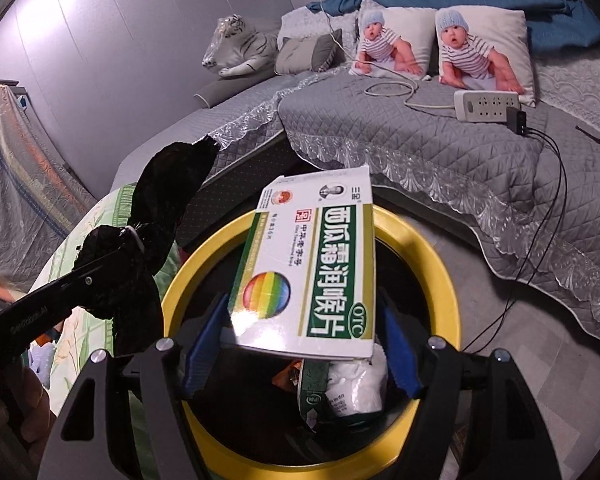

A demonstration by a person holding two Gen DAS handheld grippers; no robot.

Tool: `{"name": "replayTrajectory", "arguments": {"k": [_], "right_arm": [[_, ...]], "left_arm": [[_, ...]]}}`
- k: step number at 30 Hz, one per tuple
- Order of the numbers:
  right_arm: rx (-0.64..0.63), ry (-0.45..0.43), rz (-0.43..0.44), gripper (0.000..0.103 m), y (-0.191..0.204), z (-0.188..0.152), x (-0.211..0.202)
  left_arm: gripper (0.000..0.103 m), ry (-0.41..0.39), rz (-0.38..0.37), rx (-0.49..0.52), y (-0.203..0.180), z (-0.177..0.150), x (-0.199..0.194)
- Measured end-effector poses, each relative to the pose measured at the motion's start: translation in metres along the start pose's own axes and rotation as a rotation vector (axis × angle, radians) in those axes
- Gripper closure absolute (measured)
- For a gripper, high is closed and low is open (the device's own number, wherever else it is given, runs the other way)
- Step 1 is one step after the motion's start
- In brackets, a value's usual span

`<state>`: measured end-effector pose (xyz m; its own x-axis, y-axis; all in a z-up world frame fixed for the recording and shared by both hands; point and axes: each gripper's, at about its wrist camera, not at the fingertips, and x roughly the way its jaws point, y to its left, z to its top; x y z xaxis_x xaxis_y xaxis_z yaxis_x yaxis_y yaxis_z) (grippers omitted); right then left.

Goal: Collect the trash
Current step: 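Carry the black bag and medicine box over the yellow bin and open both tools, then move both tools back over the bed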

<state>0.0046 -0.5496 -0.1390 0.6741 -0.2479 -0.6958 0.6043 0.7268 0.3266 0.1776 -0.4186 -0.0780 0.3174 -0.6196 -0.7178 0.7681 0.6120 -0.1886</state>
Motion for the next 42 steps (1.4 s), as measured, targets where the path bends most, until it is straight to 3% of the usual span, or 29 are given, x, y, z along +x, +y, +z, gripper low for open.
{"name": "replayTrajectory", "arguments": {"k": [4, 6, 13, 18, 23, 28, 32, 34, 35, 38, 42], "right_arm": [[0.015, 0.016, 0.003, 0.034, -0.007, 0.001, 0.005], [0.027, 0.015, -0.012, 0.034, -0.010, 0.001, 0.005], [0.069, -0.025, -0.030, 0.034, -0.020, 0.005, -0.010], [0.013, -0.084, -0.008, 0.034, 0.002, 0.008, -0.038], [-0.142, -0.115, 0.125, 0.034, 0.070, 0.002, -0.059], [-0.374, -0.075, 0.298, 0.034, 0.165, -0.021, -0.054], [-0.585, 0.016, 0.458, 0.033, 0.250, -0.055, -0.041], [-0.698, 0.045, 0.523, 0.020, 0.288, -0.076, -0.040], [-0.775, 0.051, 0.560, 0.019, 0.313, -0.089, -0.040], [-0.954, 0.054, 0.607, 0.019, 0.366, -0.122, -0.043], [-1.167, 0.077, 0.645, 0.010, 0.417, -0.152, -0.039]], "left_arm": [[0.071, 0.014, 0.003, -0.023, 0.000, 0.001, 0.009], [0.044, 0.010, 0.013, -0.036, 0.002, 0.002, 0.009], [0.044, -0.025, 0.015, -0.080, 0.018, 0.003, -0.010], [0.044, -0.128, 0.053, -0.105, 0.040, 0.001, -0.061], [0.044, -0.263, 0.185, -0.117, 0.081, -0.023, -0.151], [0.044, -0.318, 0.298, -0.154, 0.136, -0.074, -0.230], [0.029, -0.341, 0.435, -0.268, 0.189, -0.134, -0.286], [0.025, -0.351, 0.503, -0.331, 0.209, -0.164, -0.308], [0.024, -0.355, 0.553, -0.366, 0.218, -0.182, -0.320], [0.017, -0.389, 0.671, -0.484, 0.237, -0.225, -0.347], [0.013, -0.387, 0.726, -0.610, 0.254, -0.271, -0.363]]}}
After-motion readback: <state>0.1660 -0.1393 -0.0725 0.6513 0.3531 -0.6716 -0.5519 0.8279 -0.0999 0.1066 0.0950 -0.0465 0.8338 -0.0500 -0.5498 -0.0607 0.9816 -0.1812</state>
